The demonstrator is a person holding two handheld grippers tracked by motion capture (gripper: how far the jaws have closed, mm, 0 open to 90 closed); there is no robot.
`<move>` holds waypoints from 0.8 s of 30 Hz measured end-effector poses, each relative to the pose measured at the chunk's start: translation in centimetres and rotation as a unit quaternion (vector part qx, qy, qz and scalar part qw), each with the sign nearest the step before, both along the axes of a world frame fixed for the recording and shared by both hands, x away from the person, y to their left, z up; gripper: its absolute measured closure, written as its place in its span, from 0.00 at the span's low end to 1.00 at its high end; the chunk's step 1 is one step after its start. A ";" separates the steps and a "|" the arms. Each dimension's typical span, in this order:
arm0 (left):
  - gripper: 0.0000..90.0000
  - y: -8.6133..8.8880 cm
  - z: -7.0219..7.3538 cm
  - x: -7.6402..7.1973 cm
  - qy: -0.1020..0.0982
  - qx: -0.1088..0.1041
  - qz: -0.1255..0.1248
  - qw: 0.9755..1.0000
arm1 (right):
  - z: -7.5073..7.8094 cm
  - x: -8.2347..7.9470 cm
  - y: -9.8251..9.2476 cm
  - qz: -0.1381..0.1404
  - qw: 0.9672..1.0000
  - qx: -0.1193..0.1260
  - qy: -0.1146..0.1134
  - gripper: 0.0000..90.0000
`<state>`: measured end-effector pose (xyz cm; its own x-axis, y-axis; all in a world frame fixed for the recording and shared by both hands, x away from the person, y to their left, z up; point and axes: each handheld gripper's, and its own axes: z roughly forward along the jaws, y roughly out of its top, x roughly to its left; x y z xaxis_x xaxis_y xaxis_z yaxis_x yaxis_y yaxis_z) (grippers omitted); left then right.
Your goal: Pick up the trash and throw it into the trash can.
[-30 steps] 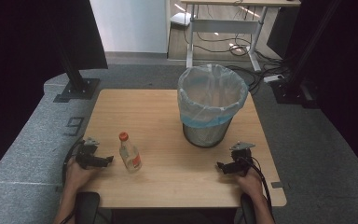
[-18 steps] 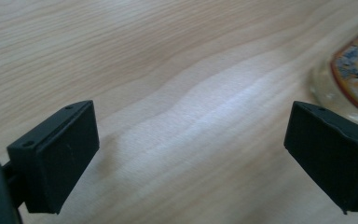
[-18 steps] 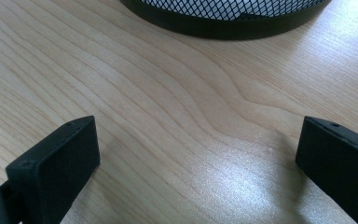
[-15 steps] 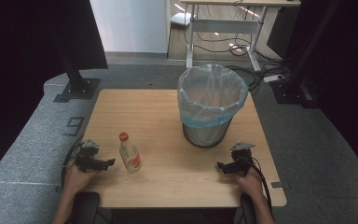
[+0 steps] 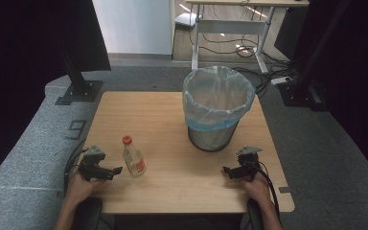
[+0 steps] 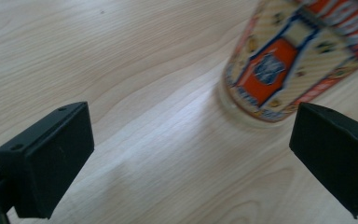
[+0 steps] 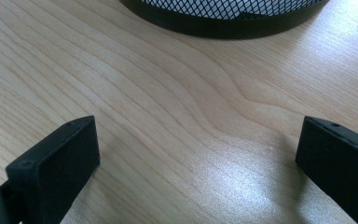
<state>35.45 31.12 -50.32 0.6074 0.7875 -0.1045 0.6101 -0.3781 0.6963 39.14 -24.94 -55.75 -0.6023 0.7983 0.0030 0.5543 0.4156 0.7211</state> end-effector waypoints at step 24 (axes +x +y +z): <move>0.00 -4.5 3.3 -0.3 -0.029 -0.023 -0.079 0.996 | 0.0 0.0 0.0 0.000 1.000 0.000 0.000 0.00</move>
<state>35.14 26.66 -47.02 0.7301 0.6761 -0.0991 0.5029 -0.4335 0.7478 39.10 -24.93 -55.75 -0.6016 0.7988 0.0021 0.5545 0.4158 0.7209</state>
